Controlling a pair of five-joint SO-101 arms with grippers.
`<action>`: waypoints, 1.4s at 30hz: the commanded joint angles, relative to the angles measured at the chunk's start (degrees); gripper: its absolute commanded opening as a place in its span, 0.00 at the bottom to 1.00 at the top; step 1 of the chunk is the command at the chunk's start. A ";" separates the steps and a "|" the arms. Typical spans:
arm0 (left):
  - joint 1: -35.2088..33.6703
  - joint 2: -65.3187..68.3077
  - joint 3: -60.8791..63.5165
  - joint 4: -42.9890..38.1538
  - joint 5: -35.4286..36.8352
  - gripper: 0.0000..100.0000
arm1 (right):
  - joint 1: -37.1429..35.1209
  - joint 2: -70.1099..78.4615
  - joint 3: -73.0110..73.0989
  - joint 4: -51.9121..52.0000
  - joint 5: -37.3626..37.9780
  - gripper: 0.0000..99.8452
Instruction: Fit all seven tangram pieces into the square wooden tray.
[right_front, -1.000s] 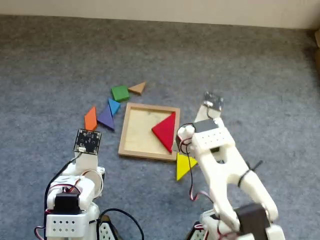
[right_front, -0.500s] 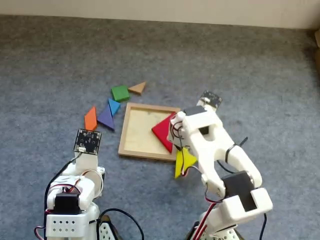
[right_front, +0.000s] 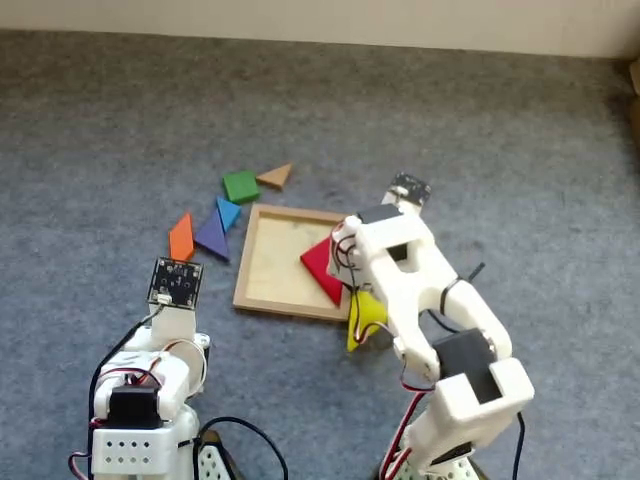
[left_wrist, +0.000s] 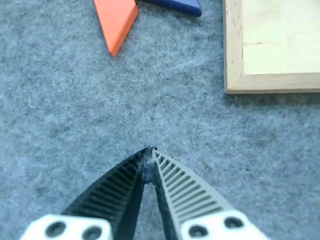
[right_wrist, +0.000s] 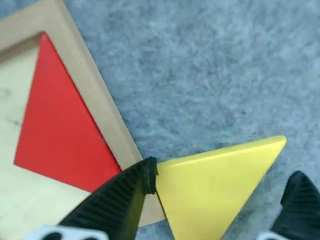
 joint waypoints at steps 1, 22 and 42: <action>-0.57 0.13 1.19 0.18 0.18 0.01 | -1.19 4.35 -1.71 -0.57 0.70 0.38; -0.57 0.13 1.19 0.18 0.18 0.01 | 6.46 4.79 -14.55 14.37 27.34 0.01; -0.57 0.13 1.19 0.18 0.18 0.01 | 3.47 -25.45 1.98 11.38 36.31 0.01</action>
